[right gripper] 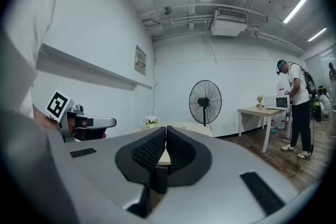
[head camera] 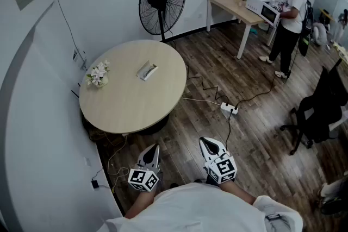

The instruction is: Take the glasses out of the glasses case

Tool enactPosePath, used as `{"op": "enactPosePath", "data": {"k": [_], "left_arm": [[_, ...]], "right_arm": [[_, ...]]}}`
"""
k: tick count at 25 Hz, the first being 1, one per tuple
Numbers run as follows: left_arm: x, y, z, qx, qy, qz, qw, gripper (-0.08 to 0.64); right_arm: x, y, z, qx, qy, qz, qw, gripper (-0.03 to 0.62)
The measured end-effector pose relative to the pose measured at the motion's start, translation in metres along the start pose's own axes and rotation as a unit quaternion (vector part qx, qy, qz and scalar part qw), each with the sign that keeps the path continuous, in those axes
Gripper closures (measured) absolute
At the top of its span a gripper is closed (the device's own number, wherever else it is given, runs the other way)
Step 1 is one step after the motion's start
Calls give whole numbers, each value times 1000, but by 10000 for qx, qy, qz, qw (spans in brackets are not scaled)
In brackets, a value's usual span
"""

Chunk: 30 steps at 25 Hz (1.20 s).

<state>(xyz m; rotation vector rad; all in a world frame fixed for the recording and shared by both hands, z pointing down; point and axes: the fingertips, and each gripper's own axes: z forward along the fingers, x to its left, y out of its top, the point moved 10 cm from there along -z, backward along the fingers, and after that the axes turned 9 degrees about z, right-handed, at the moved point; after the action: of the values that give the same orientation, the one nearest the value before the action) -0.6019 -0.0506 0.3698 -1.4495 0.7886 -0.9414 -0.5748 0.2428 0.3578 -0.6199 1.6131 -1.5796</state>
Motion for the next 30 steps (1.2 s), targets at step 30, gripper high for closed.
{"op": "enactPosePath", "data": {"k": [30], "left_arm": [[-64, -7, 56, 314, -201, 98, 9993, 548]], "right_arm": [[-93, -10, -70, 265, 139, 247, 9992, 568]]}}
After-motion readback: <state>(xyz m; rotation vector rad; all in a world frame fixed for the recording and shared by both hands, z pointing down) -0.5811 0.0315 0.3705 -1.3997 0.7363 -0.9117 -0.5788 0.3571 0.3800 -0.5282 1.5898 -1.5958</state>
